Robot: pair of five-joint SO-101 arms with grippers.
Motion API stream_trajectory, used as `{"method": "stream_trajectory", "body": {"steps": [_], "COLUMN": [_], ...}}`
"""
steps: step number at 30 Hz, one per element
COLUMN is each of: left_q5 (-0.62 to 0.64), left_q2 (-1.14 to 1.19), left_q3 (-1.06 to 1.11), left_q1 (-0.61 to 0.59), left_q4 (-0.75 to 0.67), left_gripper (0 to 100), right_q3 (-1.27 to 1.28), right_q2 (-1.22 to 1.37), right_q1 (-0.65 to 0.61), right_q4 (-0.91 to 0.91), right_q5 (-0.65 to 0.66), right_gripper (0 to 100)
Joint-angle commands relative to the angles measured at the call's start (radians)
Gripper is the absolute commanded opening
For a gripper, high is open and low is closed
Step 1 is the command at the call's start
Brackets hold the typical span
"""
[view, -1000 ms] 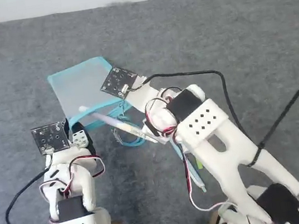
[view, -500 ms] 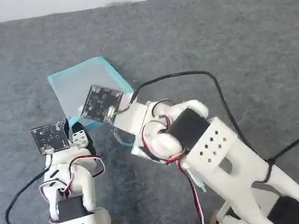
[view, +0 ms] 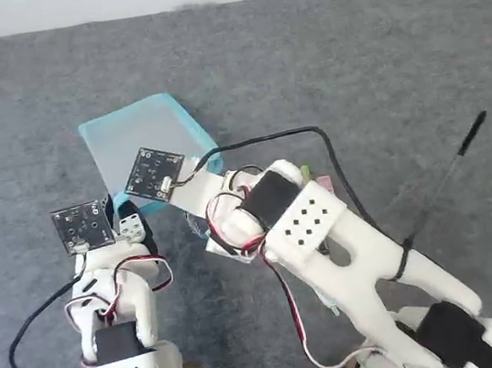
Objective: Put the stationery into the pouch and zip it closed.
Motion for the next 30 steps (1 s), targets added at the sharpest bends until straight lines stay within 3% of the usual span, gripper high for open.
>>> {"method": "stream_trajectory", "body": {"steps": [1,5,9,18,21,30], "left_q5": [0.008,0.008,0.008,0.008,0.008,0.008], "left_q2": [-0.015,-0.015,-0.015,-0.015,-0.015,-0.015], "left_q3": [-0.019,-0.019,-0.019,-0.013,-0.013,-0.013], "left_q1": [0.014,0.014,0.014,0.044,0.044,0.046], "left_q4": [-0.025,-0.025,-0.025,-0.023,-0.023,-0.023], "left_gripper": [1,1,1,1,1,1], "right_q3": [-0.006,-0.008,-0.031,-0.176,-0.278,-0.795], "right_q2": [-0.005,-0.004,-0.002,0.036,0.128,0.495], "right_q1": [0.015,0.031,0.031,0.033,0.038,0.108], "right_q4": [-0.022,-0.022,-0.018,0.015,0.081,0.254], "right_q5": [0.012,0.012,0.011,-0.051,-0.071,-0.29], "right_gripper": [10.5,9.9,0.5,0.7,0.7,0.7]}}
